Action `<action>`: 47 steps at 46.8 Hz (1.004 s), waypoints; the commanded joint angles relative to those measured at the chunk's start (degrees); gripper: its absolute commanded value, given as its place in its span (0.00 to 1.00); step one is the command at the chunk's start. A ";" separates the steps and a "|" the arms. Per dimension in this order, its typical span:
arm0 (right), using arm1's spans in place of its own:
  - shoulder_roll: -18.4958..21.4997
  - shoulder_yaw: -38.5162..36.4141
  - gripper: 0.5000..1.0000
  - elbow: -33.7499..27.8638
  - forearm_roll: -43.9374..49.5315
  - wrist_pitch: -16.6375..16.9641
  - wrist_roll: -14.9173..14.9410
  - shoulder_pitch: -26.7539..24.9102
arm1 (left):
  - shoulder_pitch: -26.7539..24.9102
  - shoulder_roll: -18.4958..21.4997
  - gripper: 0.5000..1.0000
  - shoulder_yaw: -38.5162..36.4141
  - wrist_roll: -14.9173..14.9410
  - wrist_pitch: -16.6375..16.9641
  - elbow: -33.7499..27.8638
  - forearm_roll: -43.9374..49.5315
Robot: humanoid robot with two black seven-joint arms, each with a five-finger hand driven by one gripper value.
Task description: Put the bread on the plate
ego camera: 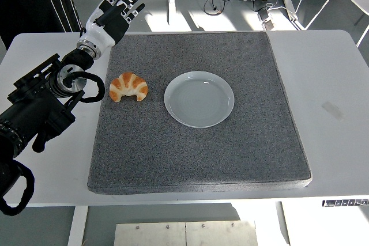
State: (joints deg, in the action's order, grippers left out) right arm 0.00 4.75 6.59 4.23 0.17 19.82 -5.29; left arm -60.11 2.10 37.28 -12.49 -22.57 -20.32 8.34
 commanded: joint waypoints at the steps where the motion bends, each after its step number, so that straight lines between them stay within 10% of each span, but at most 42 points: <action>1: 0.00 0.00 1.00 0.00 -0.02 0.00 0.04 0.01 | -0.01 0.01 0.97 -0.01 -0.08 0.07 0.02 0.01; 47: 0.00 0.00 1.00 0.00 -0.02 0.00 -0.04 -0.07 | -0.62 1.59 0.97 -7.56 -0.26 1.39 -1.30 -4.82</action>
State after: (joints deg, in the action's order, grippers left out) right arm 0.00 4.75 6.59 4.23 0.16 19.81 -5.28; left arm -60.62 3.22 31.38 -12.50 -21.46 -21.55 5.26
